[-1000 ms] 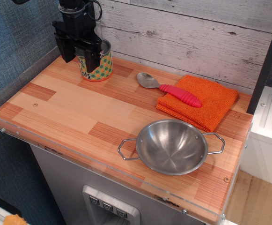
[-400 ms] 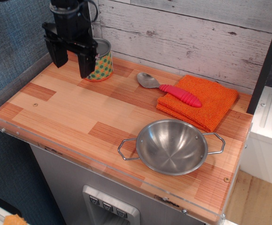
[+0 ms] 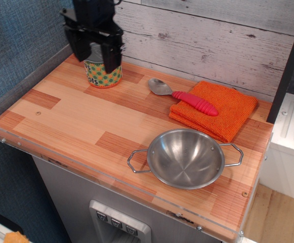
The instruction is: Move the can to the top left corner of the table.
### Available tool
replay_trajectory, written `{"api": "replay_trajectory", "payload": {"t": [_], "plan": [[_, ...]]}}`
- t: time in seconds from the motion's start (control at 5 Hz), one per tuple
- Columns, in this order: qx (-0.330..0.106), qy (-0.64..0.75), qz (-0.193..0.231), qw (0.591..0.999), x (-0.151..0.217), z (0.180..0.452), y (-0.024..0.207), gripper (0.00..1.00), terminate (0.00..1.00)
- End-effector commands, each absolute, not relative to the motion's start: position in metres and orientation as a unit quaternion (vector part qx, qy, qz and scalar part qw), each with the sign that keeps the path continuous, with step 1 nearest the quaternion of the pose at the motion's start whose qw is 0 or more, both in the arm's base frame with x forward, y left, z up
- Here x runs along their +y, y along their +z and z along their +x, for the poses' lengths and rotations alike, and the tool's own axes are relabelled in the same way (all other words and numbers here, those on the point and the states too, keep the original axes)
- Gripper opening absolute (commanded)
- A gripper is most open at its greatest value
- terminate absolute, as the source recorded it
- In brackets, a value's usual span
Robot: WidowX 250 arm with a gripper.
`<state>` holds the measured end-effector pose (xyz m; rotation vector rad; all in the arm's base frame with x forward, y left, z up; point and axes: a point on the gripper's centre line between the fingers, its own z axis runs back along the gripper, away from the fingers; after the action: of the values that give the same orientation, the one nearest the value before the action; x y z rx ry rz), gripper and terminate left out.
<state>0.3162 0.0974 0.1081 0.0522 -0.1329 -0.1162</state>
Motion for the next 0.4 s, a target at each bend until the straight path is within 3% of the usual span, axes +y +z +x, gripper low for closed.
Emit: {"api": "replay_trajectory", "payload": {"t": [0.0, 0.2], "plan": [[-0.145, -0.129, 0.013, 0.981, 0.038, 0.332, 0.175, 1.0, 0.0], [-0.159, -0.165, -0.014, 0.973, 0.0, 0.338, 0.204, 1.0, 0.0]]}}
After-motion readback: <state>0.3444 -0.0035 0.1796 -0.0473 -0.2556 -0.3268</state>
